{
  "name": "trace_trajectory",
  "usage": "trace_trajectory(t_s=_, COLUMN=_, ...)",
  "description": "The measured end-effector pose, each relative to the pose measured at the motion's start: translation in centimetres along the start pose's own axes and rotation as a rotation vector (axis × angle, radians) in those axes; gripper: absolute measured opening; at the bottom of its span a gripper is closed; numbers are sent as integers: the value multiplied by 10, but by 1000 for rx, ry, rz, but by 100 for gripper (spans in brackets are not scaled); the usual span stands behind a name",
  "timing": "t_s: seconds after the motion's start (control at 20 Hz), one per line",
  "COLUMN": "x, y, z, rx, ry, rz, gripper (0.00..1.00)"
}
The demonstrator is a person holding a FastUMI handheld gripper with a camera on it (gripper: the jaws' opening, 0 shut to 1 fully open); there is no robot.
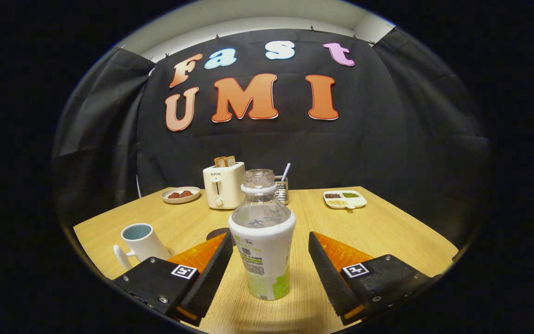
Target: Take the bottle from table, then pour the juice into the cup, finally place the bottle on the coaster
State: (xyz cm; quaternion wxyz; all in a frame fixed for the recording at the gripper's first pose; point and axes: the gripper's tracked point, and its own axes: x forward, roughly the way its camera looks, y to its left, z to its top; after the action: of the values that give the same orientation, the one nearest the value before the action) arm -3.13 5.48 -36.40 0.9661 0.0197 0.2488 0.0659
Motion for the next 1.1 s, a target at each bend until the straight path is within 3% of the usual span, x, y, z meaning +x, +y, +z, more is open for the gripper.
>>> trace_trajectory(t_s=0.3, x=23, y=-4, z=-28, rx=43, ry=66, rz=-48, gripper=93)
trace_trajectory(t_s=0.5, x=30, y=-1, z=-38, rx=47, ry=85, rz=-64, gripper=78)
trace_trajectory(t_s=0.55, x=32, y=-2, z=-34, rx=35, ry=67, rz=-82, gripper=70)
trace_trajectory(t_s=0.75, x=30, y=11, z=-31, rx=-19, ry=67, rz=-71, gripper=64)
trace_trajectory(t_s=1.1, x=23, y=39, z=2, rx=-249, ry=20, rz=-42, gripper=63)
